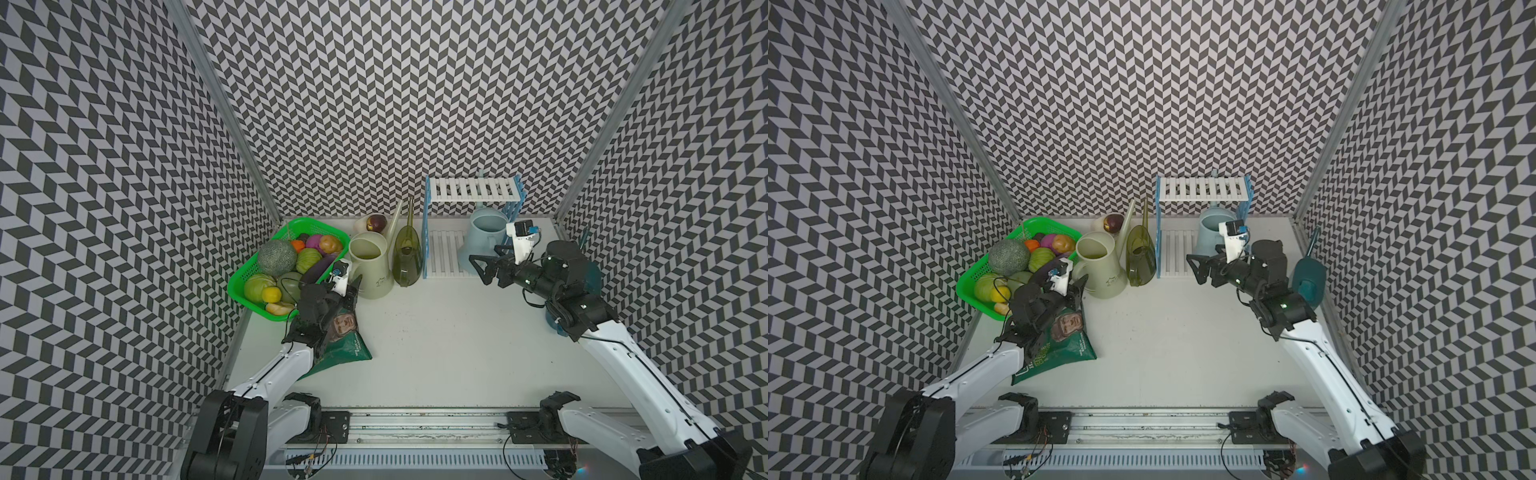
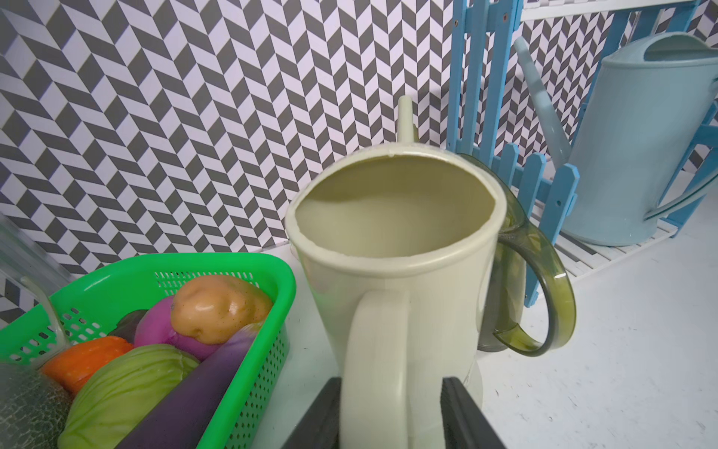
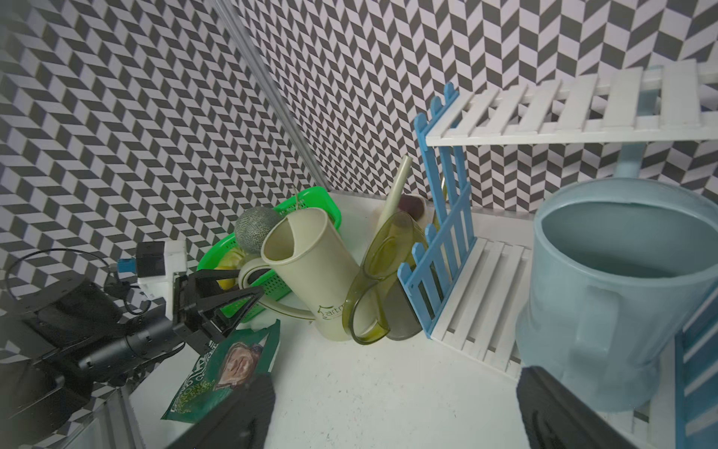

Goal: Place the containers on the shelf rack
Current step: 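Pick up a container from the center of the board.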

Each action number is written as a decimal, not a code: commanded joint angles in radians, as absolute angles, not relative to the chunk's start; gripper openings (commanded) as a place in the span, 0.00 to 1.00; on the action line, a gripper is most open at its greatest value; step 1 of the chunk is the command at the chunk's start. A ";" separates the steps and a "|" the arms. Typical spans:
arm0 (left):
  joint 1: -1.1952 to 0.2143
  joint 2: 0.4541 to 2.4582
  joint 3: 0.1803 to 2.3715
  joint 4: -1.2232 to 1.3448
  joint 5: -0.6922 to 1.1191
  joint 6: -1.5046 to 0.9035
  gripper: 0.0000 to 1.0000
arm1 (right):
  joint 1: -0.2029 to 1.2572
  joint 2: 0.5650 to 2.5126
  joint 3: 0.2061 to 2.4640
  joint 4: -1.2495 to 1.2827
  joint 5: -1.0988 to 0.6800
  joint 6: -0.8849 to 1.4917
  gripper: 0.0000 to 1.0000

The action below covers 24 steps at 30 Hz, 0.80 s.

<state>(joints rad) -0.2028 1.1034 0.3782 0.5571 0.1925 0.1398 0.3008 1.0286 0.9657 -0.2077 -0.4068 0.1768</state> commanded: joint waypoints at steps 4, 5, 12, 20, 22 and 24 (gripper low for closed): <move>-0.204 1.144 0.373 0.699 0.235 0.136 0.41 | 0.307 1.034 0.955 -0.098 -0.480 0.164 1.00; -0.204 1.154 0.374 0.705 0.237 0.134 0.41 | 0.307 1.033 0.954 -0.100 -0.479 0.163 1.00; -0.203 1.229 0.396 0.736 0.237 0.139 0.39 | 0.306 1.018 0.941 -0.101 -0.455 0.160 1.00; -0.199 1.265 0.429 0.727 0.235 0.131 0.20 | 0.307 1.019 0.943 -0.103 -0.432 0.155 1.00; -0.199 1.264 0.442 0.711 0.236 0.129 0.16 | 0.307 1.019 0.943 -0.103 -0.431 0.152 1.00; -0.197 1.257 0.459 0.691 0.238 0.127 0.14 | 0.307 1.019 0.943 -0.103 -0.429 0.152 1.00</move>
